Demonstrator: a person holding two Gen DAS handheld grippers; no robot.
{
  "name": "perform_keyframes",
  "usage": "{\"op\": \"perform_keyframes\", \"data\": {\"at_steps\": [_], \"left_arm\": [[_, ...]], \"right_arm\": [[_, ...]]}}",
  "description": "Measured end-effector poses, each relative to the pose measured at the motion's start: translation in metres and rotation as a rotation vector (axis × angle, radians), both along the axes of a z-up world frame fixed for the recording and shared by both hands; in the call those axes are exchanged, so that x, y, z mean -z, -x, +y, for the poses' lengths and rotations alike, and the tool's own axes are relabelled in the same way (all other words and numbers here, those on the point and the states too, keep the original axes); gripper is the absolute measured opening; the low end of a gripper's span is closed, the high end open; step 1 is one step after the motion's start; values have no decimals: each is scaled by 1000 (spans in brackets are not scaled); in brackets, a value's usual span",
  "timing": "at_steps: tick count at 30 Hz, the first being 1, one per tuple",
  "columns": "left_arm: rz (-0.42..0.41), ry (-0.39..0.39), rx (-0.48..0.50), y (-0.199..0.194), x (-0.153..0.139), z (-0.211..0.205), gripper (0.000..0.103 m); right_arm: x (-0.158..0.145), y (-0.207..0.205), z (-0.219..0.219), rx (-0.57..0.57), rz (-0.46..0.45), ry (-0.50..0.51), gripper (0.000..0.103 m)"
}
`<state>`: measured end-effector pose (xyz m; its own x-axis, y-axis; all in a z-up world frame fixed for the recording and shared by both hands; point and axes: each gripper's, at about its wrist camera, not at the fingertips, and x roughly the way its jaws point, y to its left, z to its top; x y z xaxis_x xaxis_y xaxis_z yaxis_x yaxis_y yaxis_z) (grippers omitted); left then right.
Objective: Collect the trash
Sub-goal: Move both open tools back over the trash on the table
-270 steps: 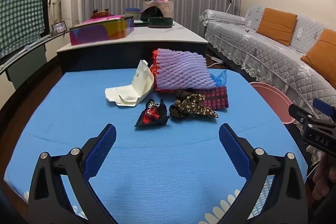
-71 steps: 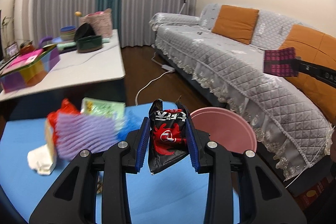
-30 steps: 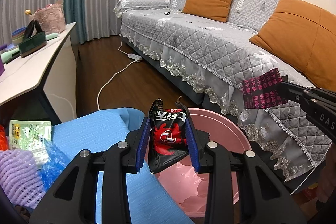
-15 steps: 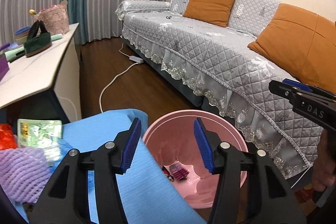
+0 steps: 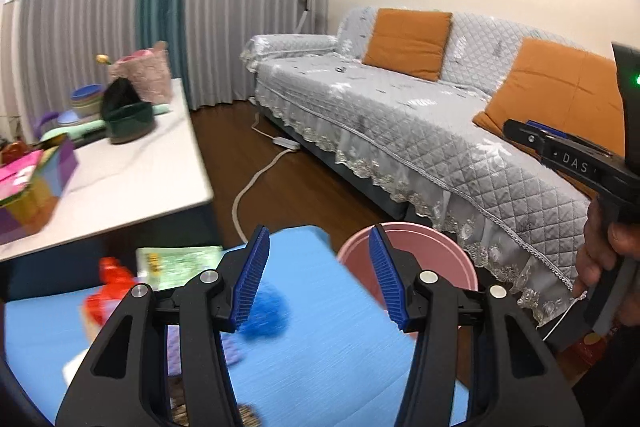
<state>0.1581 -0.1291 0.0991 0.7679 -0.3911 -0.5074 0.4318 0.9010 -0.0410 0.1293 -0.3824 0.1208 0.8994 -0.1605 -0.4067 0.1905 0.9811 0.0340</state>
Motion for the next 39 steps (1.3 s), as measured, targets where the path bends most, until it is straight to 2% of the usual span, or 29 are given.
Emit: {"op": "perform_keyframes", "data": {"at_steps": [7,10,13,15,18,21,26,39], "left_arm": [[-47,-3,-67,26,-23,64,51],[-54,7,-102,33,-15,83,51],[-3,37,-161,33,-3,104,51],[0,58,-185,35,-2,117,51],[-13,46,-224,41,-2,137,51],[10,70,-268,39,1,155,51],[-12,62,-312,38,3,168,51],[-11,44,-329,37,13,175,51]], "right_arm": [[-20,16,29,-60,-27,-27,43],[-24,24,41,-77,-33,-6,44],[-31,35,51,-90,-47,2,44],[-32,42,58,-103,-52,19,44],[-32,47,64,-110,-53,29,44],[-31,51,67,-114,-51,19,44],[-25,51,74,-124,-35,-3,44],[-22,43,80,-143,-38,-10,43]]}}
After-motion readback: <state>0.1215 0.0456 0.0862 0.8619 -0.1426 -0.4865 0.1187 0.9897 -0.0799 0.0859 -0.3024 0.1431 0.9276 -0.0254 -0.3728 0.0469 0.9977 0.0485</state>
